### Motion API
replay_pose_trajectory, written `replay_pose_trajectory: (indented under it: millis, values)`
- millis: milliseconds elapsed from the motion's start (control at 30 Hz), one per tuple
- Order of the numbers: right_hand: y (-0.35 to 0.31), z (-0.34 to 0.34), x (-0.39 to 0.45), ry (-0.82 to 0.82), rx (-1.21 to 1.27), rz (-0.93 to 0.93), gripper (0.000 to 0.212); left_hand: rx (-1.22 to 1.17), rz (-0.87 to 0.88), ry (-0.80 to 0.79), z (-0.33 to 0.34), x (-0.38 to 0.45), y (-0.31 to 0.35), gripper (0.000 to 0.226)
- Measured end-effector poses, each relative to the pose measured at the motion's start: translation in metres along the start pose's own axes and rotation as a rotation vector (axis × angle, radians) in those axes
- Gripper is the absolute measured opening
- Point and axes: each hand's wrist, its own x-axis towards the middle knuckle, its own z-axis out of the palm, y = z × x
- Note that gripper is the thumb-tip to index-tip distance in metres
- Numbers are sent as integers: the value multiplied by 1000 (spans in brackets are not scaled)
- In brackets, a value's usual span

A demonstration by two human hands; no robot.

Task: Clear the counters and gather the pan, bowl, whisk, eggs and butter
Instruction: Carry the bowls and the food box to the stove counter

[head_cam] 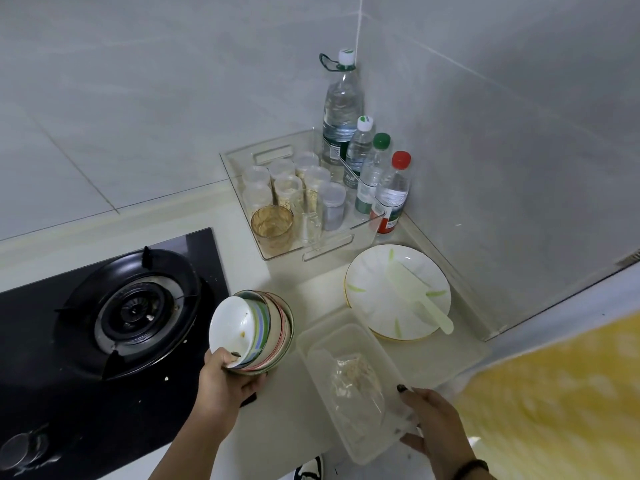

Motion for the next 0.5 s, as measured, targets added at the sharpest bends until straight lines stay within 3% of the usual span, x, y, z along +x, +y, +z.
replay_pose_trajectory:
  millis: [300,500]
  values:
    - [-6,20,8,75,-295,-166,28,18,9,-41,-8,5,15,79]
    - [-23,46,15,104,-281,-198,26,25,33,-84,-9,5,29,79]
